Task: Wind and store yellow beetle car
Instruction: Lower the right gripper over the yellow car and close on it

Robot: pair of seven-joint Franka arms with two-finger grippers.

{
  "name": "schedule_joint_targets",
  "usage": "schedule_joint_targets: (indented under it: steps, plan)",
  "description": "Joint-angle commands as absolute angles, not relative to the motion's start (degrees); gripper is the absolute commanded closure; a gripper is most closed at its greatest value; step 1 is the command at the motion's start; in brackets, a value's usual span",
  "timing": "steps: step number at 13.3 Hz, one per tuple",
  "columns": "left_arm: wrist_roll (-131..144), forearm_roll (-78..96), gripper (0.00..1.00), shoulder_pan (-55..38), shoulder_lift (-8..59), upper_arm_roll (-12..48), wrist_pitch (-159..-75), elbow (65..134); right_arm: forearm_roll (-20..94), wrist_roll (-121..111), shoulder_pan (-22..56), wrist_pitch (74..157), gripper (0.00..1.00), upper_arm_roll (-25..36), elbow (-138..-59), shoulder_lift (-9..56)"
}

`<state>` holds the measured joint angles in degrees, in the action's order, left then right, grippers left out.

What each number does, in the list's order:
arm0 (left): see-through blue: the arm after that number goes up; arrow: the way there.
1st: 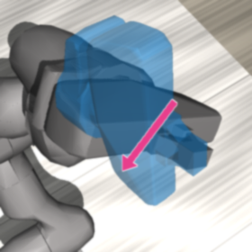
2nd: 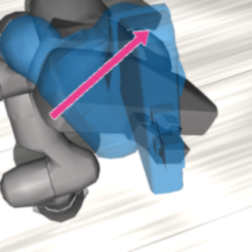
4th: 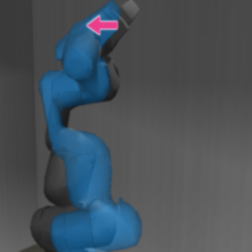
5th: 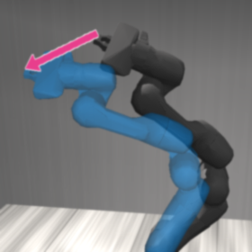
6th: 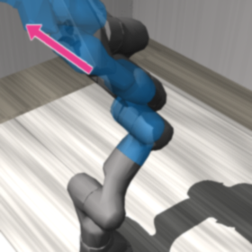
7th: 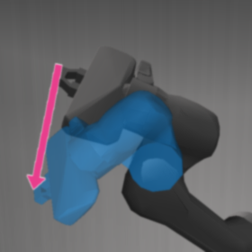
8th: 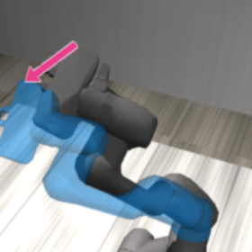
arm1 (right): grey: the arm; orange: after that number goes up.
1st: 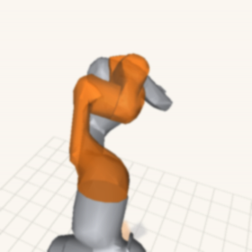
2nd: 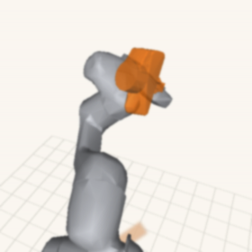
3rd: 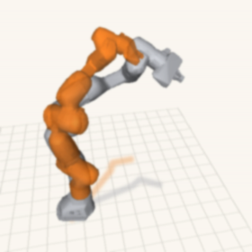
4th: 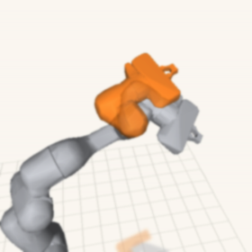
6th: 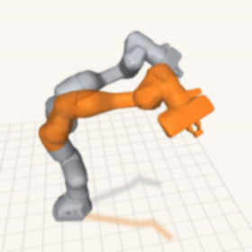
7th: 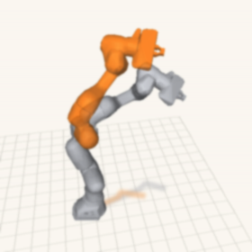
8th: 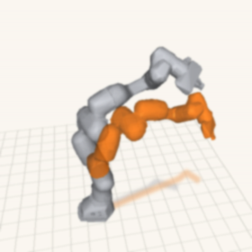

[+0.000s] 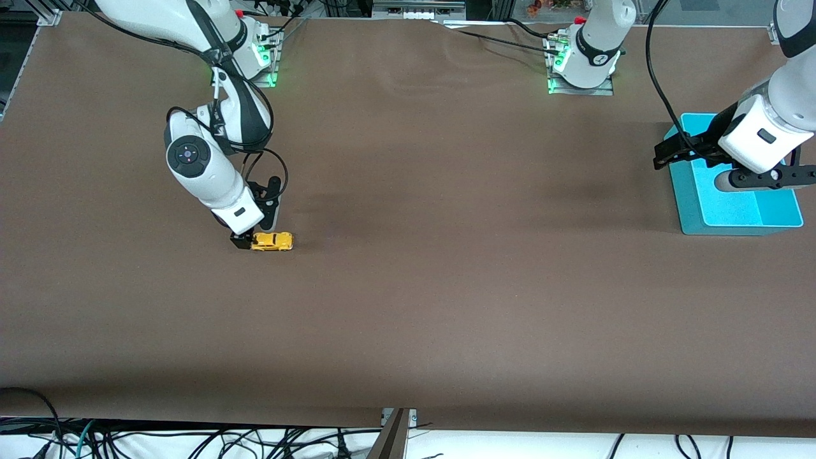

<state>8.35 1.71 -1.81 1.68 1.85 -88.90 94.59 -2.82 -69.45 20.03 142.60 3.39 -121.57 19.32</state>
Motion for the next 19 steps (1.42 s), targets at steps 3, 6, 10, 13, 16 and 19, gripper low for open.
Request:
schedule_joint_targets:
  steps: [3,6,10,13,16,19]
  plan:
    - [7.82,2.11,0.00,-1.32,1.58,2.11,-88.15,94.31,-2.46,-75.84,19.69,149.49,0.01,3.25,-121.99,22.67]
    - [7.82,2.11,0.00,-1.32,1.58,2.11,-88.15,94.31,-2.46,-76.90,19.51,152.13,0.01,3.25,-121.99,24.43]
    - [7.82,2.11,0.00,-1.32,1.58,2.11,-88.15,94.31,-2.46,-79.28,18.90,153.54,0.05,3.16,-121.90,25.57]
    - [7.82,2.11,0.00,-1.32,1.58,2.11,-88.15,94.31,-2.46,-80.42,18.81,154.60,0.15,3.16,-121.99,26.36]
    - [7.82,2.11,0.00,-1.32,1.58,2.11,-88.15,94.31,-2.46,-80.33,18.98,154.34,0.34,3.16,-121.90,26.37]
    - [7.82,2.11,0.00,-1.32,1.67,2.11,-88.15,94.31,-2.46,-80.33,19.07,151.98,0.47,3.16,-121.55,25.58]
